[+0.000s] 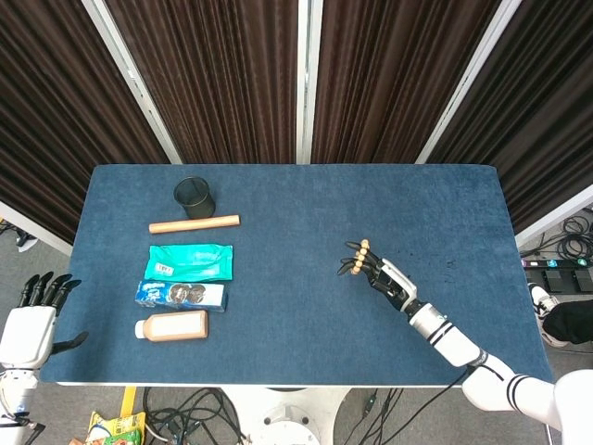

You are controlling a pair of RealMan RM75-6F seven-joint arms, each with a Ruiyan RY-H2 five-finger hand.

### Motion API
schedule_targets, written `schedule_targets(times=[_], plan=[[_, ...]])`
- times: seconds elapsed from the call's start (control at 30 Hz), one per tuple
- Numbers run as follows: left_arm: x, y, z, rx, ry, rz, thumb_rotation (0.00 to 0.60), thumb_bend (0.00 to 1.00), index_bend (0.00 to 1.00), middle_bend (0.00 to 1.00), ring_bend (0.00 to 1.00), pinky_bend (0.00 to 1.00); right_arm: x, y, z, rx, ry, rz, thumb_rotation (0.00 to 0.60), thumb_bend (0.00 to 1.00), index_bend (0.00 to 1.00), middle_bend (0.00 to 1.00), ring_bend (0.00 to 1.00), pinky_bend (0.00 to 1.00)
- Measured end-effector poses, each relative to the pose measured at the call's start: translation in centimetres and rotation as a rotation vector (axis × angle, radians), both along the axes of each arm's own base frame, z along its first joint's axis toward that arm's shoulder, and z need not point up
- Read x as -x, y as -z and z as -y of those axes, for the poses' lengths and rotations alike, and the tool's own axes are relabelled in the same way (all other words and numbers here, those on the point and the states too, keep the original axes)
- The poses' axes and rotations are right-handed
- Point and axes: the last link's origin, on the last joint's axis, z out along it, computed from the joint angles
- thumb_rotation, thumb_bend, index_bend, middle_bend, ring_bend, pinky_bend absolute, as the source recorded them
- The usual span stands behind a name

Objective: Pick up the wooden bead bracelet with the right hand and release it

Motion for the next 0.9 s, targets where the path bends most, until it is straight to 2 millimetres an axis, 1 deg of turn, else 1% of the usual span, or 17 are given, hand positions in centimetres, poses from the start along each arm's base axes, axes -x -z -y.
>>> schedule_targets(times=[0.07, 0.13, 0.17, 0.27, 0.37, 0.43, 0.53, 0.6, 0.63, 0.7, 0.8, 0.9], plan=[[0.0, 0.0, 0.0, 0.001, 0.001, 0.000, 0.600, 0.04, 0.20, 0.14, 0.03, 0.01, 0.1, -0.1, 0.0, 0.005, -0.005, -0.013, 0.237, 0.40, 0.03, 0.32, 0.09, 0.01], [0.0, 0.0, 0.0, 0.000, 0.002, 0.001, 0.600, 0.04, 0.20, 0.14, 0.03, 0.01, 0.3, -0.1, 0.0, 0.012, -0.011, -0.036, 0.218, 0.34, 0.03, 0.32, 0.09, 0.00], [0.0, 0.0, 0.0, 0.000, 0.002, 0.001, 0.600, 0.04, 0.20, 0.14, 0.03, 0.01, 0.4, -0.1, 0.0, 0.016, -0.015, -0.049, 0.213, 0.32, 0.03, 0.32, 0.09, 0.00], [0.0, 0.0, 0.0, 0.000, 0.004, 0.003, 0.600, 0.04, 0.20, 0.14, 0.03, 0.01, 0.6, -0.1, 0.2, 0.033, -0.035, -0.116, 0.207, 0.30, 0.06, 0.33, 0.09, 0.00], [-0.1, 0.0, -0.1, 0.001, 0.007, 0.004, 0.600, 0.04, 0.20, 0.14, 0.03, 0.01, 0.9, -0.1, 0.6, 0.066, -0.076, -0.224, 0.208, 0.29, 0.09, 0.33, 0.09, 0.00], [-0.1, 0.0, -0.1, 0.001, 0.009, 0.004, 0.600, 0.04, 0.20, 0.14, 0.03, 0.01, 0.9, -0.1, 0.9, 0.100, -0.122, -0.324, 0.210, 0.27, 0.13, 0.33, 0.09, 0.00], [-0.1, -0.1, -0.1, -0.001, 0.011, 0.004, 0.600, 0.04, 0.20, 0.14, 0.03, 0.01, 0.8, 0.0, 1.3, 0.158, -0.211, -0.495, 0.208, 0.22, 0.13, 0.30, 0.09, 0.00], [-0.1, -0.1, -0.1, 0.000, 0.012, 0.005, 0.600, 0.04, 0.20, 0.14, 0.03, 0.01, 0.6, 0.1, 1.5, 0.196, -0.287, -0.631, 0.204, 0.18, 0.11, 0.25, 0.05, 0.00], [-0.1, 0.0, -0.1, 0.001, 0.012, 0.005, 0.600, 0.04, 0.20, 0.14, 0.03, 0.01, 0.5, 0.1, 1.6, 0.209, -0.323, -0.692, 0.201, 0.14, 0.07, 0.21, 0.02, 0.00], [-0.1, 0.0, -0.1, 0.002, 0.012, 0.004, 0.600, 0.04, 0.20, 0.14, 0.03, 0.01, 0.3, 0.1, 1.8, 0.227, -0.407, -0.834, 0.198, 0.10, 0.02, 0.17, 0.00, 0.00], [-0.1, 0.0, -0.1, 0.003, 0.011, 0.007, 0.600, 0.04, 0.20, 0.14, 0.03, 0.01, -0.2, 0.0, 1.8, 0.229, -0.518, -1.011, 0.201, 0.09, 0.01, 0.15, 0.00, 0.00], [0.1, 0.0, -0.2, 0.001, 0.008, 0.010, 0.600, 0.04, 0.20, 0.14, 0.03, 0.01, -0.9, -0.5, 1.4, 0.220, -0.588, -1.121, 0.199, 0.09, 0.01, 0.15, 0.00, 0.00]])
